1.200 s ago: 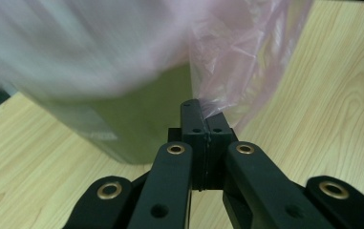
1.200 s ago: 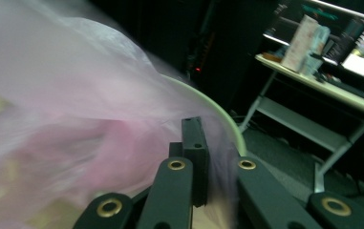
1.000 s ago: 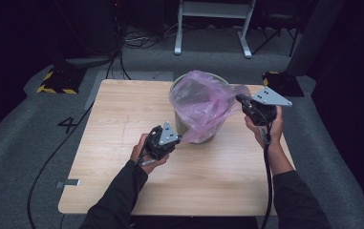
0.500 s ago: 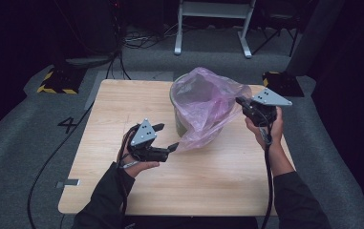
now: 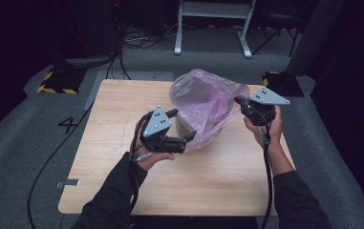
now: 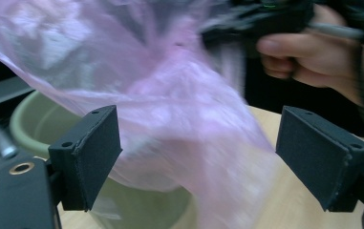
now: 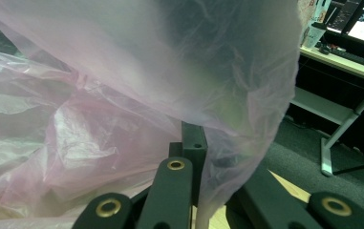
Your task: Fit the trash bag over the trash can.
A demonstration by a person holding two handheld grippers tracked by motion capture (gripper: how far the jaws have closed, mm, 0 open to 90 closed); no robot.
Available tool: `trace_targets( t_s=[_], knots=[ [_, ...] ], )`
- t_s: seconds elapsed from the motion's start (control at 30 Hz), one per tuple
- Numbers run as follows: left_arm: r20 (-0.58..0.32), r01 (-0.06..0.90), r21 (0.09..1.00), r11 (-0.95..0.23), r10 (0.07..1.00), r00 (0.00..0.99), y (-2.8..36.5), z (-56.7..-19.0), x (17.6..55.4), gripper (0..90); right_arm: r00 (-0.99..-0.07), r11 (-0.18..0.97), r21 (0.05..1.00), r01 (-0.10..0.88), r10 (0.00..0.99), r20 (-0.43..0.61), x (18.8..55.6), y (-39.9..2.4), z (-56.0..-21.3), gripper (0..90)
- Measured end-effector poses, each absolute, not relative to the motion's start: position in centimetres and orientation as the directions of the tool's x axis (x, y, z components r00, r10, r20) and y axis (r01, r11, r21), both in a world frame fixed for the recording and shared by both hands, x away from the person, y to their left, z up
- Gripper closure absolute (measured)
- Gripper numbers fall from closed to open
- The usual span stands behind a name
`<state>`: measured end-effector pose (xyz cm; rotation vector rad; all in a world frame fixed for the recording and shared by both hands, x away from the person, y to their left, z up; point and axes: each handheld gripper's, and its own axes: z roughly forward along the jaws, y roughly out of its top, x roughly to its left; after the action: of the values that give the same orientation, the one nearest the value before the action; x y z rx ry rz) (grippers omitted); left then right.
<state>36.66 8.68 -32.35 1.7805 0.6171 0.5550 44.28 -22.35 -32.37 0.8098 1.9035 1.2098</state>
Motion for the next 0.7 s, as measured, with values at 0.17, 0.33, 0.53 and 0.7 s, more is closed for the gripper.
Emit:
trace_targets(
  t_s=[0.17,0.33,0.53,0.7],
  knots=[
    [0.067,0.174,0.950,-0.259,0.713,0.698,8.6,-32.4,38.4,31.1,-0.538,0.363,0.924,0.120,0.806,-0.247,44.2,-22.5,-32.2,89.4],
    [0.090,0.184,0.938,-0.292,0.721,0.687,9.5,-32.6,40.1,65.6,-0.542,0.355,0.927,0.124,0.806,-0.236,44.3,-22.8,-32.2,88.7],
    [0.095,0.180,0.936,-0.302,0.711,0.697,10.6,-32.5,41.6,89.6,-0.550,0.343,0.930,0.129,0.805,-0.221,44.6,-23.1,-32.2,88.4],
    [0.077,0.177,0.943,-0.283,0.700,0.710,11.3,-32.4,42.4,89.7,-0.565,0.308,0.941,0.142,0.806,-0.179,45.1,-23.7,-32.2,88.3]
  ],
)
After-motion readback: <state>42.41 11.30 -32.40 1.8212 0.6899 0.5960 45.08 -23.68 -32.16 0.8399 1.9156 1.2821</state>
